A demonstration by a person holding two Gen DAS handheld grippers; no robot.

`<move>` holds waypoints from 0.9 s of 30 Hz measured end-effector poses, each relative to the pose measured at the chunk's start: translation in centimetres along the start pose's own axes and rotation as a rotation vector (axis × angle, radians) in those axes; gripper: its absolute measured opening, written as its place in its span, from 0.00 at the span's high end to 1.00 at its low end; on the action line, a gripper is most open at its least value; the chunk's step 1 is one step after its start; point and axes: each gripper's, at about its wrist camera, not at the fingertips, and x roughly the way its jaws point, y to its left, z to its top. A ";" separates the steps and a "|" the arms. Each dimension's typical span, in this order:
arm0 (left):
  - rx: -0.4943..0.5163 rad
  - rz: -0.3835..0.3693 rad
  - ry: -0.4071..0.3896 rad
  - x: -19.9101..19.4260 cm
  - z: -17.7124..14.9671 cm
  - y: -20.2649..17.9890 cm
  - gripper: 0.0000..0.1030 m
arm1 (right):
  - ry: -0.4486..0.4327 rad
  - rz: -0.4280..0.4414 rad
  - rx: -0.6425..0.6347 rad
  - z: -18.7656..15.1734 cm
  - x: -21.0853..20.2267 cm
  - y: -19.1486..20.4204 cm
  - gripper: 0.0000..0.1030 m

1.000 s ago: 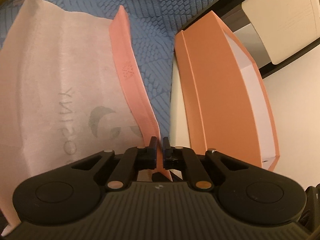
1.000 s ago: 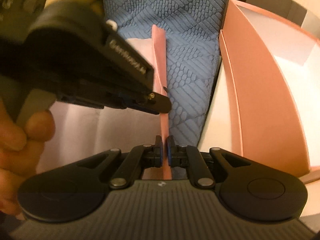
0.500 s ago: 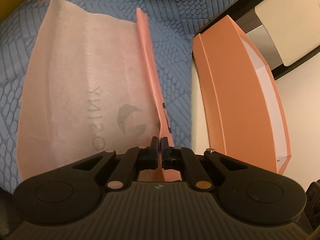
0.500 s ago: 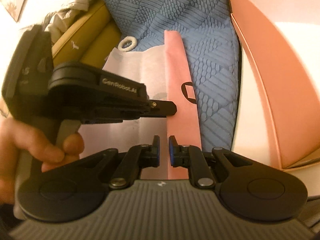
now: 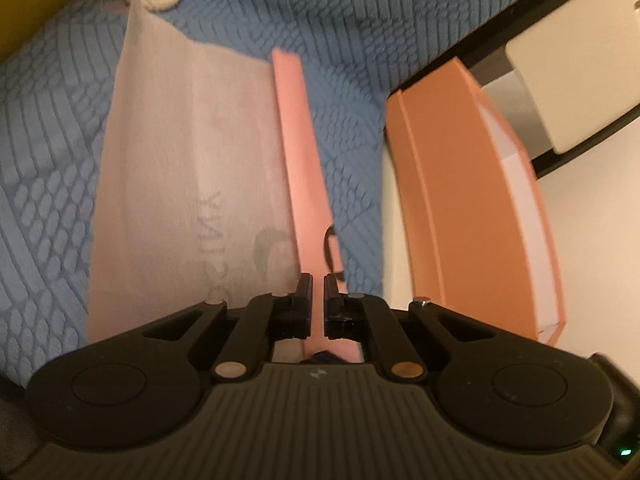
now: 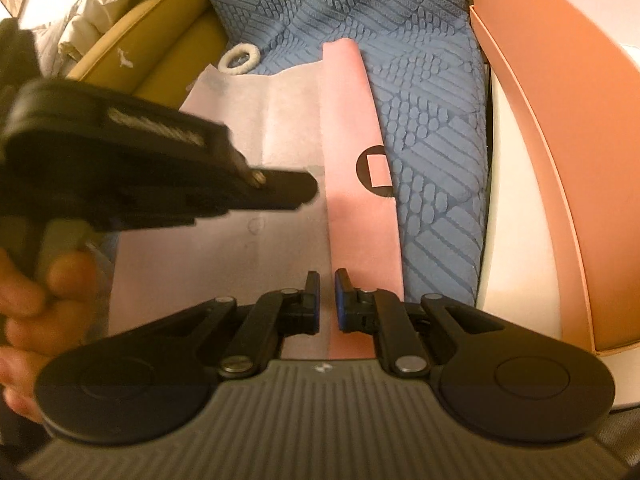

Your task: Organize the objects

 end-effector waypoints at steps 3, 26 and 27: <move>0.007 -0.021 -0.003 0.1 0.3 -0.1 0.96 | -0.002 -0.011 -0.001 0.0 0.2 0.2 0.91; 0.022 0.007 0.084 3.1 -0.8 0.3 0.96 | -0.042 -0.015 0.067 0.3 -1.4 -2.6 0.54; 0.024 0.007 0.083 3.1 -0.8 0.3 0.96 | -0.039 -0.013 0.071 0.2 -1.3 -2.8 0.54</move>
